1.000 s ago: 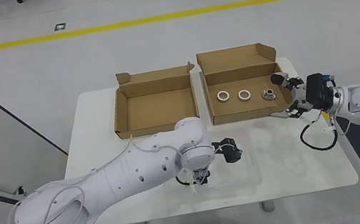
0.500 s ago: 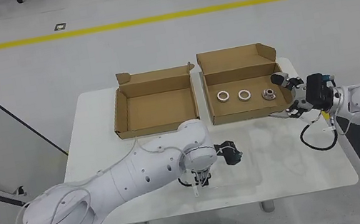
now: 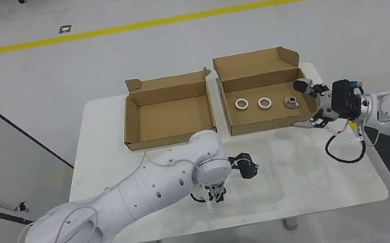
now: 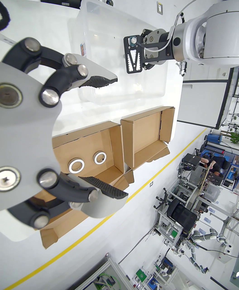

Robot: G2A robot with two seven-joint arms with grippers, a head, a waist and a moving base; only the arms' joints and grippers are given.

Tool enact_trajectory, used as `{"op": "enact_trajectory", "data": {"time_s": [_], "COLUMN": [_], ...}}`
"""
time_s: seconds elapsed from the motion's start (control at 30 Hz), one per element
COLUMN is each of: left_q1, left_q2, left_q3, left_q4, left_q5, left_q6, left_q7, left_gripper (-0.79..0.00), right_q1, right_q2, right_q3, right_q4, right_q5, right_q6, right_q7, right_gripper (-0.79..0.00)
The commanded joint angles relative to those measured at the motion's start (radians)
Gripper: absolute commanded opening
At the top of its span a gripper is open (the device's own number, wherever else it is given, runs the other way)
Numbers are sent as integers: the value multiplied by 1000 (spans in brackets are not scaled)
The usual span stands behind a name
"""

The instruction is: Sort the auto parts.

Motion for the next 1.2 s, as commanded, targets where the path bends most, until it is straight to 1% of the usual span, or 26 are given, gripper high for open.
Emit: {"op": "enact_trajectory", "data": {"time_s": [0.0,0.17,0.3,0.33,0.4,0.43,0.47,0.57,0.67,0.73,0.83,0.97,1.03,1.17], "left_q1": [3,9,12,13,15,16,18,19,16,9,-9,-55,-93,-172], "left_q2": [-1,-2,-5,-6,-8,-9,-11,-11,-8,-2,10,39,57,92], "left_q3": [-2,-5,-9,-9,-11,-13,-16,-25,-42,-59,-86,-89,-76,-53], "left_q4": [5,21,35,40,53,61,62,67,52,25,-41,-130,-178,-252], "left_q5": [1,0,-2,-2,-4,-5,-9,-11,-20,-29,-27,-26,-38,-112], "left_q6": [-4,-15,-24,-28,-28,-22,-22,-26,-17,-16,10,49,76,141], "left_q7": [2,5,11,13,18,20,30,42,43,28,-17,-17,-17,-17], "left_gripper": [-449,-459,-499,-536,-650,-767,-785,-785,-785,-785,-785,-785,-785,-785], "right_q1": [0,0,0,0,0,0,0,0,0,0,0,0,0,0], "right_q2": [0,0,0,0,0,0,0,0,0,0,0,0,0,0], "right_q3": [0,0,0,0,0,0,0,0,0,0,0,0,0,0], "right_q4": [0,0,0,0,0,0,0,0,0,0,0,0,0,0], "right_q5": [0,0,0,0,0,0,0,0,0,0,0,0,0,0], "right_q6": [0,0,0,0,0,0,0,0,0,0,0,0,0,0], "right_q7": [-1,-1,-1,-1,-1,-1,-1,-1,-1,-1,-1,-1,-1,-1], "right_gripper": [0,0,0,0,0,0,0,0,0,0,0,0,0,0]}}
